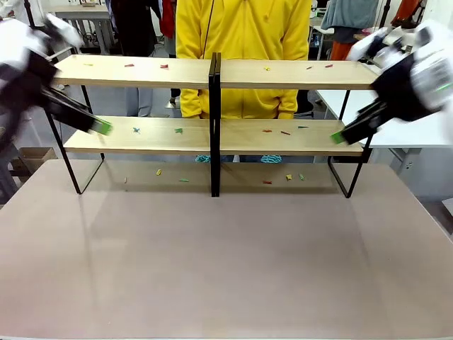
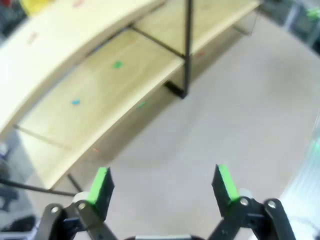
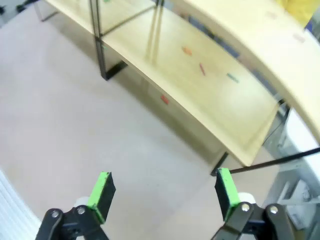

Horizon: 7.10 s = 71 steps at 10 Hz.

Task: Clean the shelves.
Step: Pick up the Duster when the human hands it over.

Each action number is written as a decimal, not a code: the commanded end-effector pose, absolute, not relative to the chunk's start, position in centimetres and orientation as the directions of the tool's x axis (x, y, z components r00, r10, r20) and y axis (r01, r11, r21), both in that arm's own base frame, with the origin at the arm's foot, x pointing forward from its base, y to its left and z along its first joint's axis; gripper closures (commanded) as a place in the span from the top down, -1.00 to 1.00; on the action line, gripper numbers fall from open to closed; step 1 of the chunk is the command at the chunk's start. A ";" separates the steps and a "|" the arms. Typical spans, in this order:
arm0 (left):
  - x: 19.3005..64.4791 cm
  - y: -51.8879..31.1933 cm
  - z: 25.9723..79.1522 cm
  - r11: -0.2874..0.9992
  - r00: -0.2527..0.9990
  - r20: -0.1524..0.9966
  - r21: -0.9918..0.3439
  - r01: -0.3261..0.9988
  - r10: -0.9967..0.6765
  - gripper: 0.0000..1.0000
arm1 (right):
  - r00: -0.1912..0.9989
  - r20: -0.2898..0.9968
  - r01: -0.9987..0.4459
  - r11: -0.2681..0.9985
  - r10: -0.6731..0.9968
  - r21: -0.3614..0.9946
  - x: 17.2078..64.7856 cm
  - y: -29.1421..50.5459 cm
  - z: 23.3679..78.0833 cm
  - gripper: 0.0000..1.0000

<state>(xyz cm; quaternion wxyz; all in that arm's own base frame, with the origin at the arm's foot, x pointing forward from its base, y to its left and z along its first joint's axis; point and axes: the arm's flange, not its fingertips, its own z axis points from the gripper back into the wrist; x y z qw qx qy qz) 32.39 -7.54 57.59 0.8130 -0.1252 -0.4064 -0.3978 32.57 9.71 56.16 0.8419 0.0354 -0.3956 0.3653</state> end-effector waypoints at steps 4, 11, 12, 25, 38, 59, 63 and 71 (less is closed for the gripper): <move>23.4 -1.1 56.2 0.559 0.187 0.876 0.108 0.822 -0.445 1.00 | 0.288 0.741 -0.697 0.664 0.607 -0.273 29.2 5.7 58.3 1.00; 24.9 -1.5 57.3 0.711 0.236 0.927 0.045 0.701 -0.291 1.00 | 0.295 0.744 -0.697 0.667 0.600 -0.262 30.3 5.6 57.6 1.00; 24.9 -1.5 57.2 0.718 0.251 0.924 0.035 0.695 -0.288 1.00 | 0.298 0.743 -0.700 0.667 0.599 -0.257 30.5 5.6 57.4 1.00; 28.5 0.5 62.6 0.702 0.275 0.908 0.029 0.711 -0.316 1.00 | 0.395 0.749 -0.608 0.762 0.533 -0.222 30.6 6.3 57.7 1.00; 28.5 0.5 62.6 0.702 0.275 0.908 0.029 0.711 -0.316 1.00 | 0.423 0.859 -0.488 0.871 0.288 -0.051 24.8 6.7 61.5 1.00; 28.5 0.5 62.6 0.702 0.275 0.908 0.029 0.711 -0.316 1.00 | 0.789 0.588 -0.318 0.698 -0.181 0.642 37.8 3.7 69.3 1.00; 28.5 0.5 62.6 0.702 0.275 0.908 0.029 0.711 -0.316 1.00 | 0.860 0.465 -0.244 0.630 -0.212 0.737 45.6 7.4 68.6 1.00; 28.5 0.5 62.6 0.702 0.275 0.908 0.029 0.711 -0.316 1.00 | 0.868 0.428 -0.218 0.581 -0.253 0.784 47.9 8.6 67.1 0.79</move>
